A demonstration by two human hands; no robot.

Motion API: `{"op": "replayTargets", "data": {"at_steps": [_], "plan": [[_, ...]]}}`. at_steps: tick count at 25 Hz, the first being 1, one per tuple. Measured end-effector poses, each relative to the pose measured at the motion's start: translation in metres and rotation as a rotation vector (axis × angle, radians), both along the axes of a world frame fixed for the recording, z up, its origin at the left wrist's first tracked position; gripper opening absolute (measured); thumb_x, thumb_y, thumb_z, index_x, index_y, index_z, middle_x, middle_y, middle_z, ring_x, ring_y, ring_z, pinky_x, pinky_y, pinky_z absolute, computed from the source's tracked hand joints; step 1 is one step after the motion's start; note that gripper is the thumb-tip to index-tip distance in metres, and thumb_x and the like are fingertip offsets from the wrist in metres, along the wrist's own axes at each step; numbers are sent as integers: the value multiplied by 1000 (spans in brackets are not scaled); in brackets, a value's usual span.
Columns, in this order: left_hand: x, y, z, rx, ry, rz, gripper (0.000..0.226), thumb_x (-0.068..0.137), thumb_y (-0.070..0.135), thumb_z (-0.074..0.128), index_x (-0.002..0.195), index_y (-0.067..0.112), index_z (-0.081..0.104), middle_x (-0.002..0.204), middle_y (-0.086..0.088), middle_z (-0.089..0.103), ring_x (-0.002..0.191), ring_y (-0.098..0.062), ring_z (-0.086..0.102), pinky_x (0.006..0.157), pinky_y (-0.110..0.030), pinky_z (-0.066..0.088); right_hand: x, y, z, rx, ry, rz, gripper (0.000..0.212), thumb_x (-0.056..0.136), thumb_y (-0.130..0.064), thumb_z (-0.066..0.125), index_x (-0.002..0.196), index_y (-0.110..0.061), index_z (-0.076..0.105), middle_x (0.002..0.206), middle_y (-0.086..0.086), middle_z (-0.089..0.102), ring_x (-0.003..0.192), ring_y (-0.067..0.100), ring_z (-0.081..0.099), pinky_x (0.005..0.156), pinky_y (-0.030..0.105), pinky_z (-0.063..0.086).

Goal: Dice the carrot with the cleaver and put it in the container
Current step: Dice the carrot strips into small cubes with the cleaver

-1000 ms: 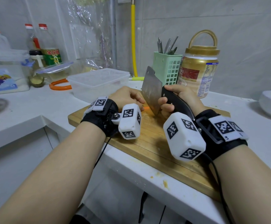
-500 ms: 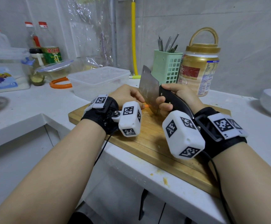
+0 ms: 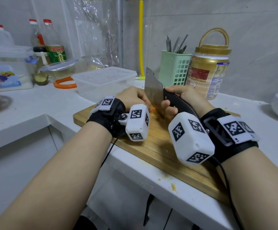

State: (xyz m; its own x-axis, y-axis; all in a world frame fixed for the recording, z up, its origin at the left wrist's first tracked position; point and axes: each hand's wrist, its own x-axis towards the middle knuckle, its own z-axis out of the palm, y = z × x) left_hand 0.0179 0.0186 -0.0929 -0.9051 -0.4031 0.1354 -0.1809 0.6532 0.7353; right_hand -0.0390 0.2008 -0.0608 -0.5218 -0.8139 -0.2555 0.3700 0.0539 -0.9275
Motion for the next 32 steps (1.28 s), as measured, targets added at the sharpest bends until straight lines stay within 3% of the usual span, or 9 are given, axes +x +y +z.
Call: {"op": "replayTargets", "data": {"at_steps": [7,11,15,24,30,32], "plan": [[-1,3,5,-52,-55,-44,11,80,6,73,90,4,74,53,27,61,55,12,56,53,-9,42,0,4,1,-26,-34,-6,24,98,-27,42,84,-9,48,57,3,42,31,13,37,34,13,31],[-1,3,5,-33,-42,-34,8,79,9,76,87,9,75,55,23,62,61,6,58,53,-9,43,-1,7,-1,-83,-81,-16,26,99,-26,38,81,-9,44,57,3,41,31,11,36,38,12,28],[-1,1,4,-23,-37,-36,15,78,11,78,91,4,76,54,20,63,53,11,55,48,-5,40,-3,8,-1,-107,-101,-18,27,100,-27,36,81,-9,42,56,2,41,31,11,37,39,13,27],[-3,-1,-1,6,22,-79,12,78,7,78,89,2,75,64,15,66,59,11,57,56,-5,43,-4,4,-4,-107,-70,12,26,100,-29,36,81,-12,40,54,2,42,30,12,37,39,12,26],[-4,-4,-3,-19,10,-83,13,80,11,77,90,4,76,73,13,66,68,5,59,64,-11,46,1,4,-2,-85,-36,16,29,100,-29,37,78,-11,44,55,3,41,29,12,37,36,11,27],[-3,-4,-2,-20,-5,-79,14,80,12,77,92,5,76,76,10,67,74,-1,60,72,-18,48,2,3,-2,-85,-45,5,28,101,-29,38,79,-11,44,56,4,40,29,12,36,36,10,28]]}}
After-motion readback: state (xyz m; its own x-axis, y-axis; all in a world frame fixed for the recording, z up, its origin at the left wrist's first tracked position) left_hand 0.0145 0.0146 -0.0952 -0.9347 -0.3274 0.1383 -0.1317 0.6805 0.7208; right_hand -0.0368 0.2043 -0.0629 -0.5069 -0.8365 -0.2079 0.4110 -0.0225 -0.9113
